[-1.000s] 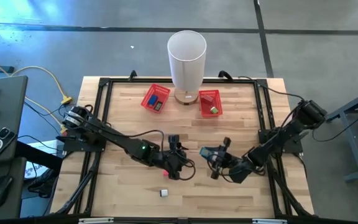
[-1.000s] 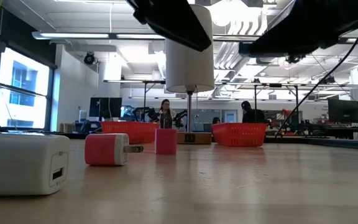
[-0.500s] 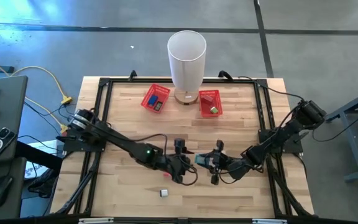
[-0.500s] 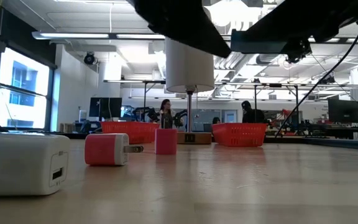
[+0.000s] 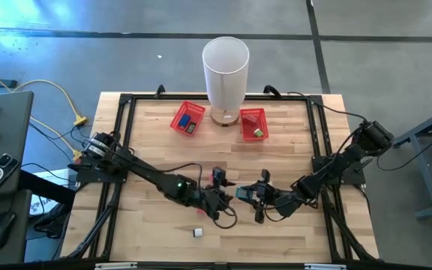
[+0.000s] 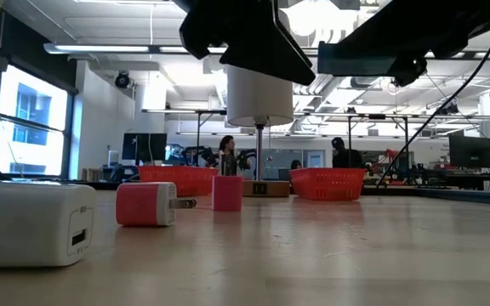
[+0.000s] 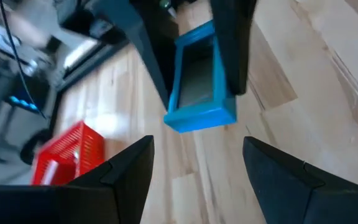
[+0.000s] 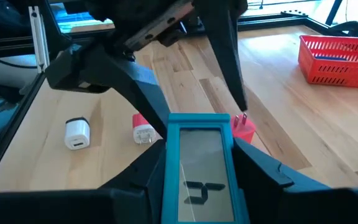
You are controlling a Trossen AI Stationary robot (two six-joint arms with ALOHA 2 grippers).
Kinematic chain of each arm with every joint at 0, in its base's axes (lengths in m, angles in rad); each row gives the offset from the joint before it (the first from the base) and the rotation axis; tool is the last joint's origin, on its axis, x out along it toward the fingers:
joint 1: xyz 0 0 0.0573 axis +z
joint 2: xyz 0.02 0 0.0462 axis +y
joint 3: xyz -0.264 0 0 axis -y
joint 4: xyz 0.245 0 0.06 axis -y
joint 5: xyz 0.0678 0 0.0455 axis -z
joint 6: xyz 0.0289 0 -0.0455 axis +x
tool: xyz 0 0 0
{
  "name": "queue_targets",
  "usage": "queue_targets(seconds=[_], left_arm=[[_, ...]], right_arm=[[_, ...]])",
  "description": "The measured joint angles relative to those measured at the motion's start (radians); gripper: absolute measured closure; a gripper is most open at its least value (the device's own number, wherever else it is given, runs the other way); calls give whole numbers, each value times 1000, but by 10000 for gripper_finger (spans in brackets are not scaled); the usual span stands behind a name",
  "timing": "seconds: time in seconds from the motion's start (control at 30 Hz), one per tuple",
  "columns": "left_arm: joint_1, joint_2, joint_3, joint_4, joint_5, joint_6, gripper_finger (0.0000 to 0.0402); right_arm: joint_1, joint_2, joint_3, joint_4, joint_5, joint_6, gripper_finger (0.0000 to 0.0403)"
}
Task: Sort adapters and digital timers
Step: Put the light blue digital timer into the left red bin
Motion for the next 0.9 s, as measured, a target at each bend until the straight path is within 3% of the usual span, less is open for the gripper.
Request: queue_targets(seconds=[0.37, 0.9], left_arm=[[-30, 5, 0, 86, -47, 186, 165], [-4, 6, 0, 107, 64, 251, 165]], right_arm=[[0, 0, 0, -3, -1, 3, 264], [0, 0, 0, -3, -24, 3, 264]])
